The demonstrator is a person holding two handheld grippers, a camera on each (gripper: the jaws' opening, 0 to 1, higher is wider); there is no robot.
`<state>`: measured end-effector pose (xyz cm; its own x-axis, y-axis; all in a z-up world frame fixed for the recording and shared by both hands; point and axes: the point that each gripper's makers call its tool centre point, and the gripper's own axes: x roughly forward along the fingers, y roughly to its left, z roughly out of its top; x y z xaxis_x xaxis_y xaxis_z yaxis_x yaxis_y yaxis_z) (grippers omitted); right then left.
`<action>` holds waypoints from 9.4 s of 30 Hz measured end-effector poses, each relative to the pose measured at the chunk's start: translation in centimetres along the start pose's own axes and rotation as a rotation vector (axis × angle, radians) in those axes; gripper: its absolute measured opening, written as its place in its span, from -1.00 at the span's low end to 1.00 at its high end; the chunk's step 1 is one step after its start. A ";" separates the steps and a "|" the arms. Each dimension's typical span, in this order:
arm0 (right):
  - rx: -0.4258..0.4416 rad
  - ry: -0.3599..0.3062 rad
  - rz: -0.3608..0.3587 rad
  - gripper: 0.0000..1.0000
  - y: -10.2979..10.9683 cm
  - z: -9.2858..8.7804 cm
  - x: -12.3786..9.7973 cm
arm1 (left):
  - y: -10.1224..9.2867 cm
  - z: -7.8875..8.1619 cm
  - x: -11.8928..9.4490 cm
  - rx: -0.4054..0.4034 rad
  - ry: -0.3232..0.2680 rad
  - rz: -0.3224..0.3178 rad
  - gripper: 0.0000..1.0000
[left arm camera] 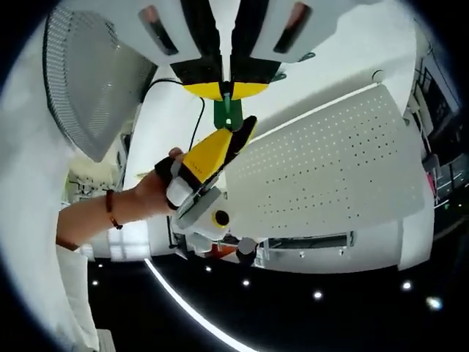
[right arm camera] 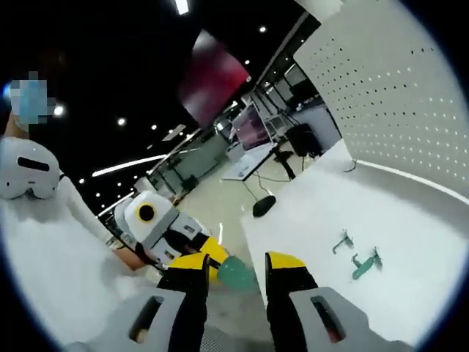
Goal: Insert the hook assembly into the mounting plate slot until the hook locks in place.
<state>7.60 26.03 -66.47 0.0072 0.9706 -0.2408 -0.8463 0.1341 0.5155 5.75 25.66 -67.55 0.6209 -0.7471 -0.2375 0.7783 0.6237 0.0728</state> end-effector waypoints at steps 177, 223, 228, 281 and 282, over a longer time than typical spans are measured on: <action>-0.272 -0.267 -0.724 0.48 -2.9 -0.3 -10.3 | 34.2 10.2 3.6 -0.152 -0.020 0.689 -0.96; -0.225 -0.269 -0.760 0.47 -4.3 -1.1 -11.1 | 40.0 12.8 6.5 -0.167 -0.056 0.734 -0.96; -0.230 -0.268 -0.759 0.47 -4.4 -0.8 -11.1 | 40.0 13.1 6.7 -0.162 -0.059 0.731 -0.96; -0.221 -0.264 -0.760 0.43 -4.8 -0.6 -11.2 | 39.6 13.6 7.5 -0.109 -0.074 0.692 -0.68; -0.226 -0.263 -0.757 0.43 -4.7 -0.5 -11.1 | 39.5 13.6 7.4 -0.110 -0.071 0.689 -0.67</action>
<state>11.25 14.47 -66.67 0.7179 0.6530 -0.2413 -0.6490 0.7532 0.1074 42.41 41.64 -53.31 0.9769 -0.1841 -0.1082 0.1935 0.9775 0.0844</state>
